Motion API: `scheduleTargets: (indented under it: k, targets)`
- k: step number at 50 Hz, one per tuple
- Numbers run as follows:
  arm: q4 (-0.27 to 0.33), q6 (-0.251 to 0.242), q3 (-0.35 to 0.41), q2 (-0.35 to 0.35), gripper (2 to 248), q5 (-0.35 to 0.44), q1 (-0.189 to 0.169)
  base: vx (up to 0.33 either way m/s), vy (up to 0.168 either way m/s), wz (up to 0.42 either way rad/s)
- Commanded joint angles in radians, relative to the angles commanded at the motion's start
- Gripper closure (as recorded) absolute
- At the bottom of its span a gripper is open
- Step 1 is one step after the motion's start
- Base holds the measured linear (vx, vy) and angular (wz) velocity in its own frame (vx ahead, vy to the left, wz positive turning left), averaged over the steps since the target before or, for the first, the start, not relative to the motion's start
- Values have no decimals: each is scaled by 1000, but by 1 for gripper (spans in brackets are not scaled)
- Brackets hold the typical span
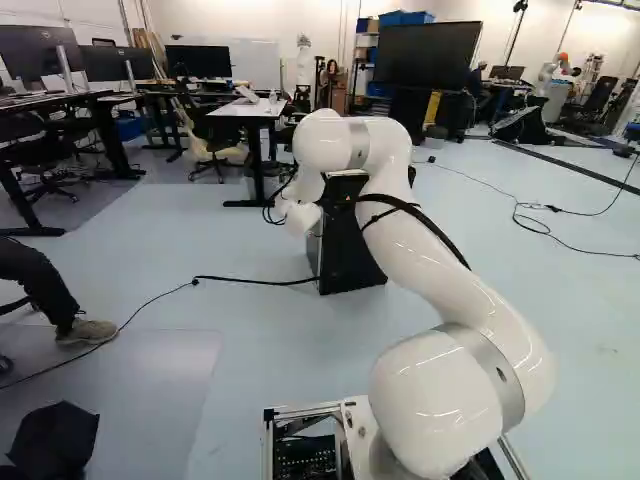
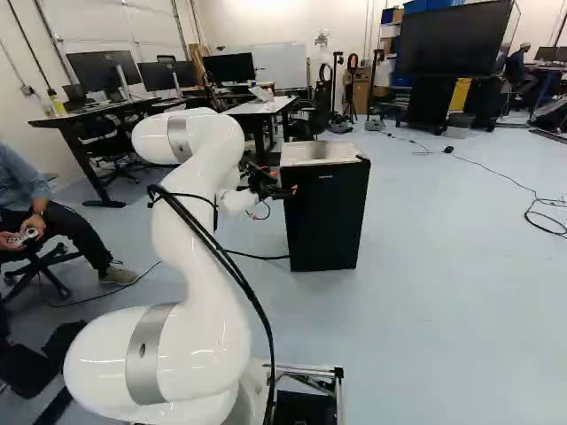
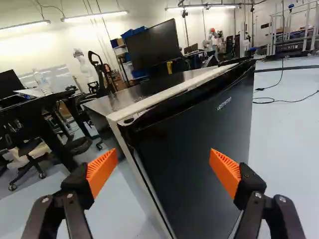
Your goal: Open the fridge door
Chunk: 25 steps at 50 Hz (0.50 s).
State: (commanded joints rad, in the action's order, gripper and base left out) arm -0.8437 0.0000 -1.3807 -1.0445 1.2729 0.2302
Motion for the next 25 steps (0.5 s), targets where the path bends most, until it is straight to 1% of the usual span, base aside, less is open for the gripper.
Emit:
scheduleTargets:
  k: [25]
  targets:
    - [0, 0, -1, 0, 3, 5, -6, 0, 0, 0]
